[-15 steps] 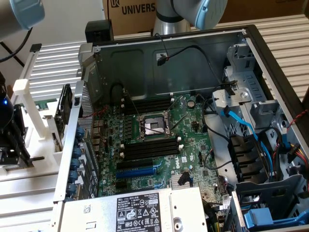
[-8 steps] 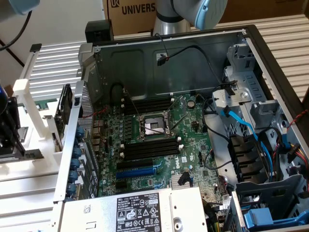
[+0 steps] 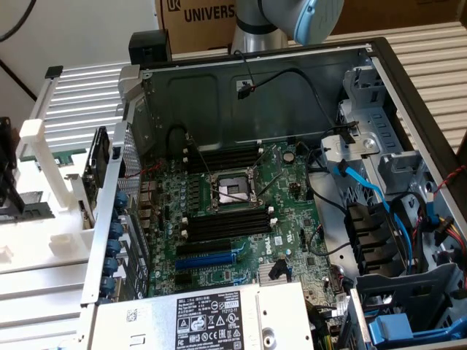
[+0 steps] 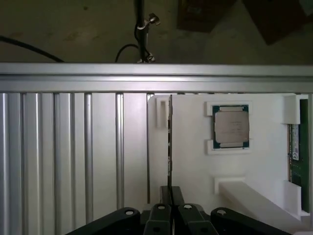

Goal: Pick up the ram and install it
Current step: 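Pick up the ram and move it above insertion slot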

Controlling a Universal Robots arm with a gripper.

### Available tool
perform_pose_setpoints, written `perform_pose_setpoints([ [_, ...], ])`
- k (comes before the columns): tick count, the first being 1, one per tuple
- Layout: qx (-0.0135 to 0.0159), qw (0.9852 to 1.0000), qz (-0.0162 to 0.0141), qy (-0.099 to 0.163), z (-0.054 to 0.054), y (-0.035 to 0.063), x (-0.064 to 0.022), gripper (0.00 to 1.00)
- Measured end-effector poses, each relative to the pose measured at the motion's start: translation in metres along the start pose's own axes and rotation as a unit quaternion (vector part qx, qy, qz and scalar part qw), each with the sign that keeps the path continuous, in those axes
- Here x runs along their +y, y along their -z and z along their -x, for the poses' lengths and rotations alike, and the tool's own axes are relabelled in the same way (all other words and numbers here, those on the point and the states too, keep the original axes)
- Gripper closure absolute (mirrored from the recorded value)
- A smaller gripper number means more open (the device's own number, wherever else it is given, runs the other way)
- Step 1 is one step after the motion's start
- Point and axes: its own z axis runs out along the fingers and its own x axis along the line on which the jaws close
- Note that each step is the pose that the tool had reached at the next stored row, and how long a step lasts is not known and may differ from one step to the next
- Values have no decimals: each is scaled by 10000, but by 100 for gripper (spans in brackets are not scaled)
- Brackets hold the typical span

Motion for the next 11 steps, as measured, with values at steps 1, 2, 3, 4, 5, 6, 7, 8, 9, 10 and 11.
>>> perform_pose_setpoints([
  [1, 0, 10000, -3, -4, 2, 32, 0, 88],
  [2, 0, 10000, -9, -7, 3, 62, 0, 88],
  [3, 0, 10000, -15, -11, 5, 89, -1, 88],
  [4, 0, 10000, -24, -15, 7, 114, -4, 88],
  [5, -1, 10000, -37, -25, 10, 176, -12, 88],
  [6, 0, 10000, -42, -31, 11, 210, -17, 88],
  [7, 0, 10000, -47, -35, 13, 242, -22, 88],
  [8, -1, 10000, -51, -41, 15, 275, -26, 88],
  [9, 1, 10000, -54, -46, 17, 309, -31, 88],
  [10, 1, 10000, -58, -51, 19, 345, -37, 88],
  [11, 1, 10000, -63, -56, 21, 376, -42, 88],
])
